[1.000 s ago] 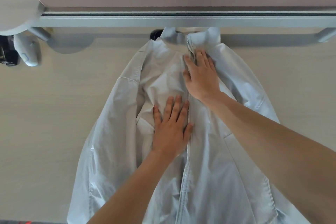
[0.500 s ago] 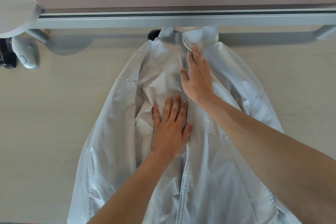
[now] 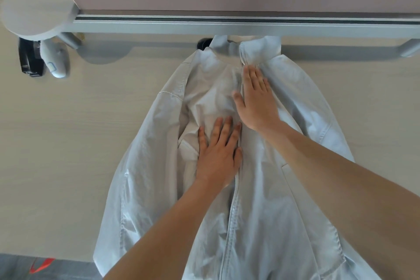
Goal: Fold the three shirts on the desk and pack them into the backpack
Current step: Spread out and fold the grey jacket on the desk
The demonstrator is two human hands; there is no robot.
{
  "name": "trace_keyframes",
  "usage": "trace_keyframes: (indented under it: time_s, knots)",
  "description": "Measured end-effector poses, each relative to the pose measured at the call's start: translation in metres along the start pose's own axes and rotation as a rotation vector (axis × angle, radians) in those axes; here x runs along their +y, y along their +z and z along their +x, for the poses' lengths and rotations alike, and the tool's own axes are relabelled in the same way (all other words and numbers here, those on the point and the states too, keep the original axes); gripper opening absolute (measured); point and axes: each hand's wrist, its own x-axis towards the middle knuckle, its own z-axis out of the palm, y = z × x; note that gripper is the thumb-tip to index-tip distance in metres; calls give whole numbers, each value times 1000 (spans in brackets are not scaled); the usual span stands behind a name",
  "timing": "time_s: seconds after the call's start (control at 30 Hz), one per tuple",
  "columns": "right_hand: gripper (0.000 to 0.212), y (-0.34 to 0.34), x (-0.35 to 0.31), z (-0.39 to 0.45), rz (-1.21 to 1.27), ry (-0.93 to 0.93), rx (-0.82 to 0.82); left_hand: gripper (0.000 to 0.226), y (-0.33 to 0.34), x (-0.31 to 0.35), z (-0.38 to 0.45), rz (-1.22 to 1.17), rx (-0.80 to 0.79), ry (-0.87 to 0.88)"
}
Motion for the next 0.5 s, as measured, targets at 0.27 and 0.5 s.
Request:
trace_keyframes:
  time_s: [0.27, 0.5]
  knots:
    - [67, 21, 28, -33, -171, -28, 50, 65, 5, -2, 0, -15, 21, 4]
    - [64, 26, 28, -27, -148, -21, 60, 67, -5, 2, -3, -52, -46, -75]
